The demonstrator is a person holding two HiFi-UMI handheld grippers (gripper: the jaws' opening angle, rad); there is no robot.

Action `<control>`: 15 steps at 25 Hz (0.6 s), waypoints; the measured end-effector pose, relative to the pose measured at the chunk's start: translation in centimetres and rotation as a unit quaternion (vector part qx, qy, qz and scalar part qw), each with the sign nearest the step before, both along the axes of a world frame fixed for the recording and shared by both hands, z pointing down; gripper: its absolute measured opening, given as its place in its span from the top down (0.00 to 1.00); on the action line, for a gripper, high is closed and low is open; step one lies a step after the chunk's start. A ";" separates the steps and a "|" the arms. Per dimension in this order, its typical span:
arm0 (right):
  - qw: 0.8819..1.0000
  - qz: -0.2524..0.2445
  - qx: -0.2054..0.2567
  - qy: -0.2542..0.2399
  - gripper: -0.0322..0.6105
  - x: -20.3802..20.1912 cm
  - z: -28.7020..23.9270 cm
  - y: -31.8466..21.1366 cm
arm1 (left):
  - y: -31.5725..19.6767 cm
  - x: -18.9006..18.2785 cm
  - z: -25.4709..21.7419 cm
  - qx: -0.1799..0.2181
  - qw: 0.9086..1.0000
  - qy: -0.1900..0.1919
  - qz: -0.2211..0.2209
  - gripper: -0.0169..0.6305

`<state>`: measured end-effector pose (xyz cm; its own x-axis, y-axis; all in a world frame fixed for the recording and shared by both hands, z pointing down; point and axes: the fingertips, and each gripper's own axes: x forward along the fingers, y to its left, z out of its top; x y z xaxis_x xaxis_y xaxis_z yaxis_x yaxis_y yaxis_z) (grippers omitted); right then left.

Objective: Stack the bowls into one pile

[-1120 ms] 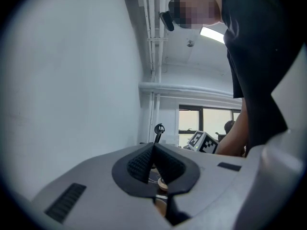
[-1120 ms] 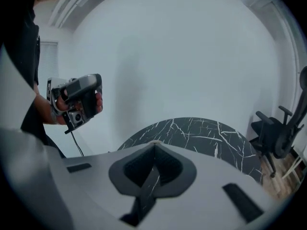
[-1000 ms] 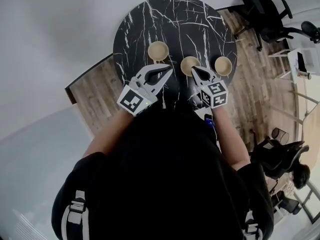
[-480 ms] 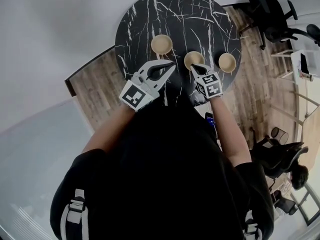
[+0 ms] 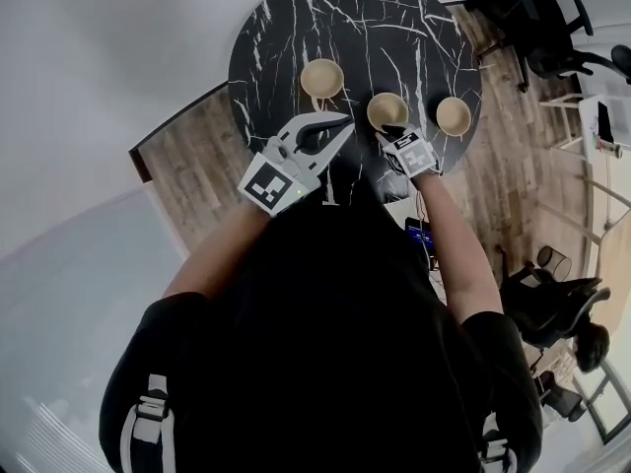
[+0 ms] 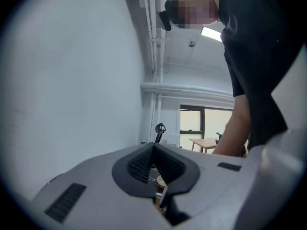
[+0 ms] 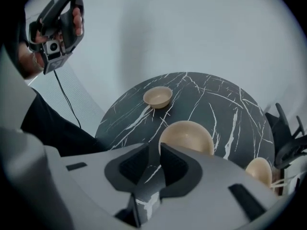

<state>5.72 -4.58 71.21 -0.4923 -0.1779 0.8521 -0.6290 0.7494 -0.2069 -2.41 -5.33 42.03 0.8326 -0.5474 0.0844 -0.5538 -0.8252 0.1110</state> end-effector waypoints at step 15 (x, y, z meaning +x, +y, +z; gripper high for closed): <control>0.988 -0.107 -0.017 0.110 0.83 1.2 5.7 0.6 | 1.2 -1.1 0.4 -0.014 1.000 0.003 -0.019 0.97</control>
<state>6.92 -4.00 76.90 -0.3174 -0.0597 0.9464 -0.4894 0.8651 -0.1095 -3.47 -4.14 42.38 0.8119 -0.5761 0.0944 -0.5837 -0.8002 0.1376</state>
